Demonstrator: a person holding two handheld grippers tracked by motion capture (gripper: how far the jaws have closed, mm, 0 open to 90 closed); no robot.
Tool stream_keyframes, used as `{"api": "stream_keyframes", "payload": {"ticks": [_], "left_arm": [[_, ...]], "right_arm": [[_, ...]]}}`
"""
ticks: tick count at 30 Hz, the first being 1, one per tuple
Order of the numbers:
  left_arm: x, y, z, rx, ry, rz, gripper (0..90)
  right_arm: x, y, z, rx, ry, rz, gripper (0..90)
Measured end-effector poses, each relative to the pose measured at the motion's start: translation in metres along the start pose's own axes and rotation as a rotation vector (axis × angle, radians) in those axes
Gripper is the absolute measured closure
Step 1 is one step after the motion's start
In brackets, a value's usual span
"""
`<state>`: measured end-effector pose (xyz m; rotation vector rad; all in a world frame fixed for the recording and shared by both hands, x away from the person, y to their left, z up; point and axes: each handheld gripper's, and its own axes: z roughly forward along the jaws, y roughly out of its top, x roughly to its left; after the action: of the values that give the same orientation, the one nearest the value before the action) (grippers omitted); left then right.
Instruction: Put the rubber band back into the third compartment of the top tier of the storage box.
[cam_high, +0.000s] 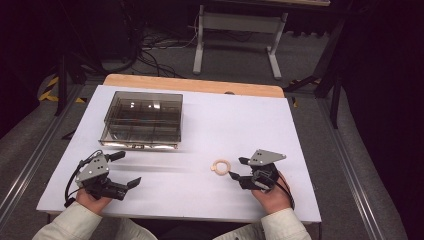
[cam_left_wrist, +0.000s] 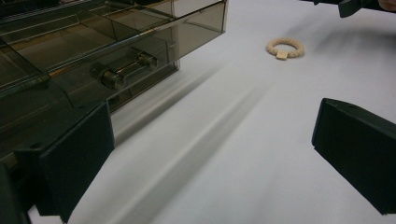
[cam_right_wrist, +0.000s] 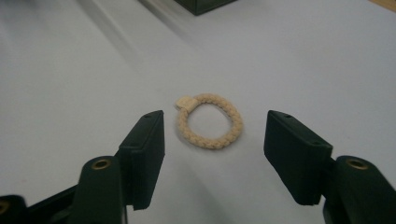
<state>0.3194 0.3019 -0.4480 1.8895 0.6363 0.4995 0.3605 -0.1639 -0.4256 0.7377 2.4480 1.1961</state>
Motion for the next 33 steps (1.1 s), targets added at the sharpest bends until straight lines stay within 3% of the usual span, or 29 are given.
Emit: {"api": "stream_keyframes", "payload": {"ticks": [13, 17, 33], "left_arm": [[0.0, 0.0, 0.0, 0.003, -0.008, -0.019, 0.2], [0.0, 0.0, 0.0, 0.006, -0.003, -0.007, 0.2], [0.001, 0.0, 0.0, 0.006, -0.001, -0.008, 0.2]], "right_arm": [[0.006, 0.024, 0.03, 0.146, 0.052, -0.07, 49.8], [0.007, 0.029, 0.039, 0.197, 0.062, -0.106, 52.5], [0.012, 0.034, 0.064, 0.343, 0.081, -0.168, 65.6]]}}
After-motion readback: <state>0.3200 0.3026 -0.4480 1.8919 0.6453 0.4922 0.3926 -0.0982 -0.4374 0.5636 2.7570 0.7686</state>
